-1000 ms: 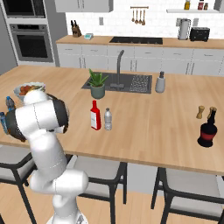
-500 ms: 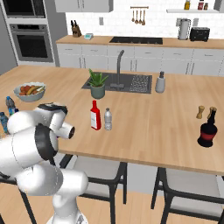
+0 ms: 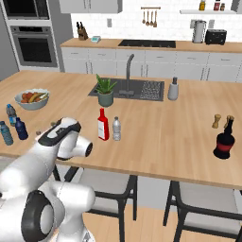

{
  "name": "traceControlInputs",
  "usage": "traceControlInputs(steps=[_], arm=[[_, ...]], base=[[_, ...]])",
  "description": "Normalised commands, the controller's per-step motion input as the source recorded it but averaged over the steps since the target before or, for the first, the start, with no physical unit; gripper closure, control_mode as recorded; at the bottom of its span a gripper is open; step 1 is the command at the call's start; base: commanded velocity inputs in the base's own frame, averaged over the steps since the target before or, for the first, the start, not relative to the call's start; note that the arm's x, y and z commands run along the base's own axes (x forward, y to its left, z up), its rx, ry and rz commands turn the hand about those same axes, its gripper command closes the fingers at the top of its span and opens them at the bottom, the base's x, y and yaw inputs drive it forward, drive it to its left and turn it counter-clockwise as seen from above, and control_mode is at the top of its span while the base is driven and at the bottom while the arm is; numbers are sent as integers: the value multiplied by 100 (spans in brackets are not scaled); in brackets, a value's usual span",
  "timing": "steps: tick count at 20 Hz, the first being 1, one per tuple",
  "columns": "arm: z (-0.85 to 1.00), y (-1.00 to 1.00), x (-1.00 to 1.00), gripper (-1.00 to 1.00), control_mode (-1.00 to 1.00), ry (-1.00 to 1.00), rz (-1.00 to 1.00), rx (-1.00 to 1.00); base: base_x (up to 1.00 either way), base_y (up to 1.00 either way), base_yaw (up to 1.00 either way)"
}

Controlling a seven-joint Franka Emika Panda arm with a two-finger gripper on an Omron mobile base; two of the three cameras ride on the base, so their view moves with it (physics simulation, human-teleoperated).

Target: Move the plastic bottles in the middle to the plastics group, and the glass bottles in the middle to the glass group.

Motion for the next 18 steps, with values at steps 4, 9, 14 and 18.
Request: traceControlInputs(steps=[4, 9, 14, 18], arm=[[22, -88, -22, -100, -100, 0, -5, 0], [13, -87, -16, -100, -100, 0, -3, 0], [0, -85, -6, -100, -100, 0, -3, -1], [0, -86, 0, -100, -100, 0, -3, -7]], base=[[0, 0, 0], [0, 0, 0], [0, 0, 0], [0, 0, 0]])
